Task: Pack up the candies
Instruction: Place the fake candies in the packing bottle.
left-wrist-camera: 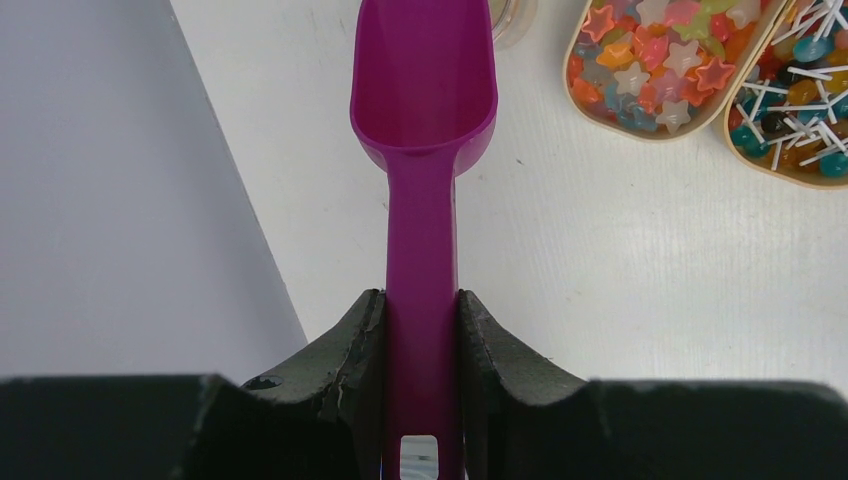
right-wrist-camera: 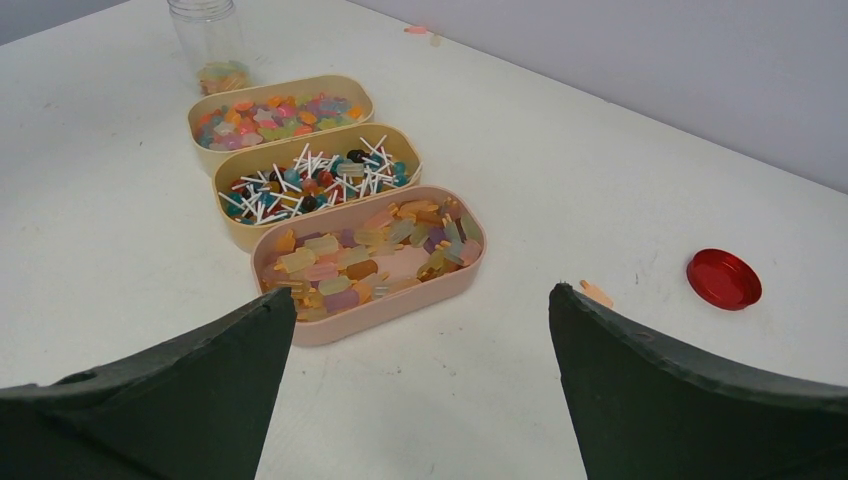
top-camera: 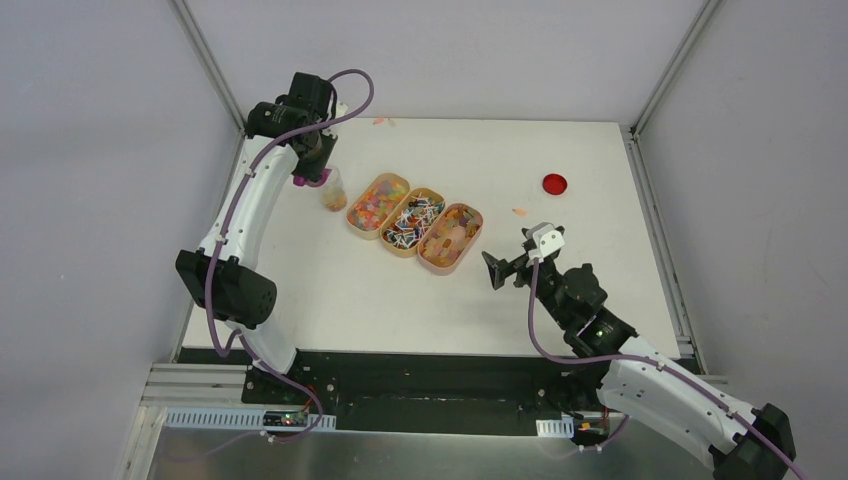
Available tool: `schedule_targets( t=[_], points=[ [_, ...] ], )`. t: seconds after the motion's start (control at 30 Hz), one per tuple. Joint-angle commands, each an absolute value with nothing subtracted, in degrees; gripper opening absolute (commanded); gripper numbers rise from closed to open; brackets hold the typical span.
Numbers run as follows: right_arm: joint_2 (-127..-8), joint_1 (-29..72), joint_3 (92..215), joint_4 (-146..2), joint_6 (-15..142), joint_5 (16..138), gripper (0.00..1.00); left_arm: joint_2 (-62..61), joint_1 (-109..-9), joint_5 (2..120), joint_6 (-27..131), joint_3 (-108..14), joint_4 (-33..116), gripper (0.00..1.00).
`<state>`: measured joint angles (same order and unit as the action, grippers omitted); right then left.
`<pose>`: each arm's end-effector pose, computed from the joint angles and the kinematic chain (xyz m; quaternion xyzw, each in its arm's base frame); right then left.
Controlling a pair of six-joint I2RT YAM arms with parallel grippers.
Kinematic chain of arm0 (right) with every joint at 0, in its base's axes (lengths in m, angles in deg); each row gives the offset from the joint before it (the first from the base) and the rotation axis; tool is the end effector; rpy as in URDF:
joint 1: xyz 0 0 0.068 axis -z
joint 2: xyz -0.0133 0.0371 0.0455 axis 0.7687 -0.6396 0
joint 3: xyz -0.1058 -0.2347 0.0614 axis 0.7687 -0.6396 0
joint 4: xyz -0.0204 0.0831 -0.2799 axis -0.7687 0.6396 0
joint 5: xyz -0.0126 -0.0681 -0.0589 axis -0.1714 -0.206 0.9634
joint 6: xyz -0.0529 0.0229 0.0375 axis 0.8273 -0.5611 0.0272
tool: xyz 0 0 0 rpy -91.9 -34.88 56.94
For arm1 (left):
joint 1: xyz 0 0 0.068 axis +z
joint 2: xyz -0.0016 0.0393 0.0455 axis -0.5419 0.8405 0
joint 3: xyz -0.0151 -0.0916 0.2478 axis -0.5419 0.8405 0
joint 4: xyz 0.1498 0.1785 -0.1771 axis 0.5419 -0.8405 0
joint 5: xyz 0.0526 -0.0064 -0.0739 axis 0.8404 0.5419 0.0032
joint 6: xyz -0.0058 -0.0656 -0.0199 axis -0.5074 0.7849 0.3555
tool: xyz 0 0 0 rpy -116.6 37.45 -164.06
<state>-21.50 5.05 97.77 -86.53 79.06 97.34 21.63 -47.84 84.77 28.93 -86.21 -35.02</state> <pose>0.1665 0.1499 0.2409 -0.2504 0.6718 0.1399 0.6829 0.3634 -0.0820 0.3811 0.1855 0.9401 0.1231 0.2582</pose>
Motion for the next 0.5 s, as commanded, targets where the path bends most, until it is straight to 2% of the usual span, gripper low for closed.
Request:
schedule_targets(
  t=[0.0,0.27,0.47],
  points=[
    [-21.6,5.4,97.5,-89.9,79.1,96.8,1.0,21.6,-48.3,86.5,29.8,-89.0,-36.3,0.0],
    [-21.8,5.5,97.7,-90.0,79.2,96.9,0.99,22.3,-48.5,88.7,29.9,-85.4,-36.9,0.0],
    [-21.5,5.5,97.7,-90.0,79.2,97.0,1.0,23.1,-48.6,87.5,30.3,-87.9,-36.9,0.0]
  ],
)
